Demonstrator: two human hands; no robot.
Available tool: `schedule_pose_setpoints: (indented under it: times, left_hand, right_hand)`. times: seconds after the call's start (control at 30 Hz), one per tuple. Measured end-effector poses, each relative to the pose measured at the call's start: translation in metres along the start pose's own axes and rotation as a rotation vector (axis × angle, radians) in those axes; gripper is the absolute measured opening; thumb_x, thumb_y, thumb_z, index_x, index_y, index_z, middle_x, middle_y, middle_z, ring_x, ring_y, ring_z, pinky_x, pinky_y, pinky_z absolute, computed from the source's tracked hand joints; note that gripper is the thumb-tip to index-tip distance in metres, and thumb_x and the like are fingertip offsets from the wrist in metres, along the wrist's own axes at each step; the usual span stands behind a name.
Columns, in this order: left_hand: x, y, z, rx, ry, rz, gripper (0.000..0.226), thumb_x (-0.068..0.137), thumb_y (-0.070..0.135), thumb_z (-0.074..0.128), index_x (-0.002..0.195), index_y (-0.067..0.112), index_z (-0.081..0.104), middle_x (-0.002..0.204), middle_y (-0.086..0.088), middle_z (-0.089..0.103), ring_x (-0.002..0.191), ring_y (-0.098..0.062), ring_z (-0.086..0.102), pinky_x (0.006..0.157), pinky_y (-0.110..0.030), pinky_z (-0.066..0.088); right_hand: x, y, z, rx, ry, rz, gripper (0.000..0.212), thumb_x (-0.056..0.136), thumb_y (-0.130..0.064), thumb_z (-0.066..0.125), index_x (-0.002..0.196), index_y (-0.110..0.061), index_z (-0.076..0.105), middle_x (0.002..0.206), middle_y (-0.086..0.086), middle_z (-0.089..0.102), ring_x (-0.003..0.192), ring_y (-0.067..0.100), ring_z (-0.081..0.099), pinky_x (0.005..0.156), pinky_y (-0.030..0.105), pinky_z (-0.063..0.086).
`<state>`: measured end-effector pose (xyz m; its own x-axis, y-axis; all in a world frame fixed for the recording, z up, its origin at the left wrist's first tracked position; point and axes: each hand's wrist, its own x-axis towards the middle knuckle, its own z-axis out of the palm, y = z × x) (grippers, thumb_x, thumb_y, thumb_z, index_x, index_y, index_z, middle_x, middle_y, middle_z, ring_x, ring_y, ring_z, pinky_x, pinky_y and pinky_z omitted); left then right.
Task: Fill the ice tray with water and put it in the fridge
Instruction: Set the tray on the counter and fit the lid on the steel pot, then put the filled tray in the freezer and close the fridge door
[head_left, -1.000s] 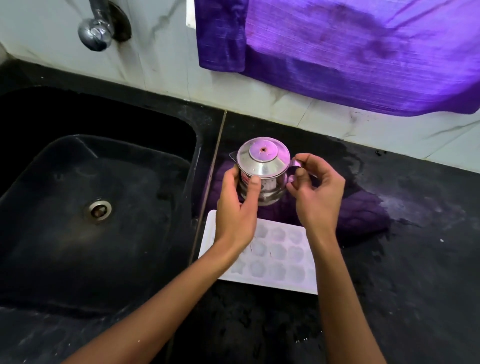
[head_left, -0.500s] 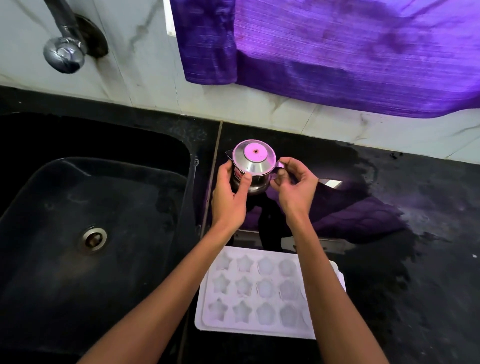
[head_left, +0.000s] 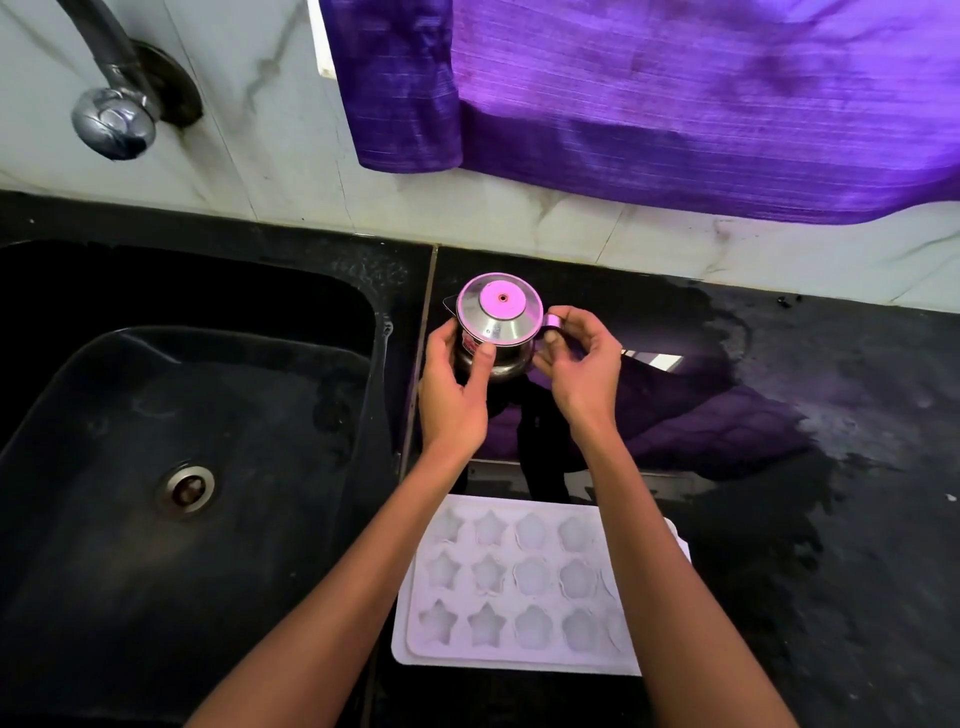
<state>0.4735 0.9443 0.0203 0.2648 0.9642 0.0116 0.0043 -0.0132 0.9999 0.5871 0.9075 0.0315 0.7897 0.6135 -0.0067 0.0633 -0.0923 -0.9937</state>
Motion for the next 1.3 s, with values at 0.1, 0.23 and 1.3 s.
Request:
schedule_pose_setpoints:
  times: [0.1, 0.23, 1.3]
  left_hand:
    - [-0.003, 0.004, -0.013, 0.022, 0.064, 0.012, 0.027, 0.095, 0.016, 0.051, 0.119, 0.004, 0.055, 0.110, 0.000, 0.061, 0.100, -0.004, 0.059, 0.086, -0.010, 0.044]
    - [-0.019, 0.010, -0.046, 0.029, 0.087, 0.037, 0.019, 0.096, 0.014, 0.049, 0.109, 0.006, 0.059, 0.103, -0.004, 0.065, 0.087, 0.005, 0.061, 0.079, -0.008, 0.045]
    - [-0.174, 0.007, -0.120, 0.159, -0.176, -0.391, 0.040, 0.091, -0.011, 0.045, 0.129, 0.001, 0.049, 0.123, -0.011, 0.058, 0.102, -0.021, 0.058, 0.080, -0.029, 0.048]
  right_hand:
    - [-0.008, 0.002, -0.013, -0.129, -0.018, 0.004, 0.037, 0.088, 0.004, 0.058, 0.118, -0.018, 0.059, 0.115, -0.002, 0.061, 0.098, 0.006, 0.063, 0.081, 0.029, 0.057]
    - [-0.044, -0.006, -0.045, -0.193, -0.017, -0.026, 0.036, 0.088, 0.003, 0.058, 0.117, -0.019, 0.059, 0.112, -0.008, 0.057, 0.070, -0.013, 0.062, 0.072, 0.009, 0.051]
    - [-0.193, 0.027, -0.186, -0.254, -0.021, 0.316, 0.020, 0.095, 0.000, 0.049, 0.109, -0.008, 0.061, 0.093, 0.007, 0.063, 0.074, 0.011, 0.060, 0.056, 0.014, 0.054]
